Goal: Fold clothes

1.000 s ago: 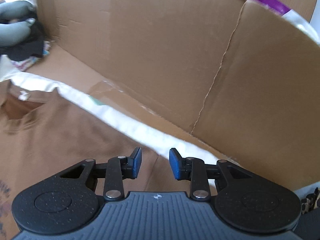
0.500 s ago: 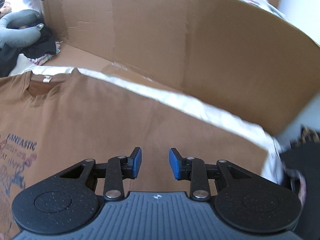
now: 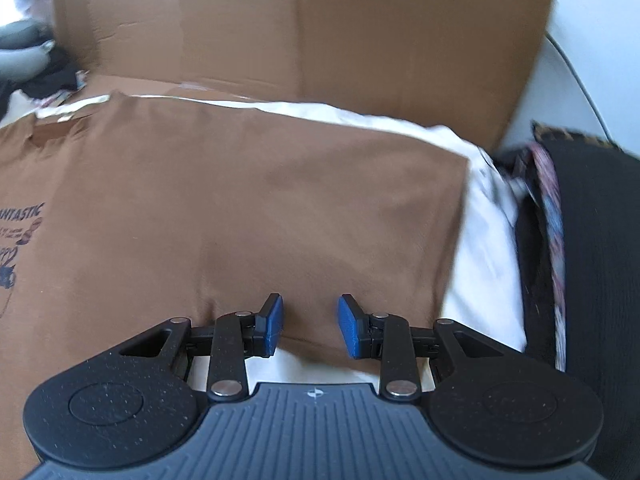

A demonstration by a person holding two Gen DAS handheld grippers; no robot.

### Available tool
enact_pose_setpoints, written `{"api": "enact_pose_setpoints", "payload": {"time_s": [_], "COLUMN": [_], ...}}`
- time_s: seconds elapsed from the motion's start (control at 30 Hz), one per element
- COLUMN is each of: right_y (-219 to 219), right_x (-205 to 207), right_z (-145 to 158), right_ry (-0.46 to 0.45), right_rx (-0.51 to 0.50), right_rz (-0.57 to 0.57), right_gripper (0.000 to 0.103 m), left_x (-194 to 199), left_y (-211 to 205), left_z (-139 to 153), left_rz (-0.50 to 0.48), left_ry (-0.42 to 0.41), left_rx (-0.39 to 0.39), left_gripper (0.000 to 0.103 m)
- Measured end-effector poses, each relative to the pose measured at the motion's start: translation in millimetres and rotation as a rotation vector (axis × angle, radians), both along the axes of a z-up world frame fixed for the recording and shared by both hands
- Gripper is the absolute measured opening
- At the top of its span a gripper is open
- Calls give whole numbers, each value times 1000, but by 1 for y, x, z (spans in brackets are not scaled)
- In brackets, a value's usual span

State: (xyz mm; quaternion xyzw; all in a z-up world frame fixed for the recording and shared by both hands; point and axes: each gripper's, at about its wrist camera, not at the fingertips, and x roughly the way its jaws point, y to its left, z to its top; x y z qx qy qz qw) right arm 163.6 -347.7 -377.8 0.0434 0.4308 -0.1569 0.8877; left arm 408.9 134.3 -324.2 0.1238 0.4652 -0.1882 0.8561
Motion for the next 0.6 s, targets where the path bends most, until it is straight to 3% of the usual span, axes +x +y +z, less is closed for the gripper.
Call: {"api": "enact_pose_setpoints", "payload": {"time_s": [0.1, 0.17, 0.3, 0.33, 0.43, 0.6], "right_y": [-4, -10, -14, -14, -19, -20], "right_x": [-10, -18, -28, -29, -31, -34], "right_z": [-3, -3, -2, -1, 1, 23], "right_ry": [3, 8, 32, 42, 66, 41], "right_rx": [-12, -7, -15, -19, 12, 88], "right_rz": [-17, -36, -32, -32, -63, -72], "right_gripper": [37, 36, 36, 36, 37, 37], "left_x": [-6, -12, -28, -33, -48, -67], "left_y": [3, 8, 21, 25, 36, 41], "left_z": [5, 9, 22, 25, 39, 71], "left_rz": [3, 7, 27, 31, 31, 32], "left_ry": [11, 15, 17, 20, 33, 38], "left_rx": [-6, -7, 2, 8, 12, 23], "left_gripper": [7, 25, 30, 36, 53, 63]}}
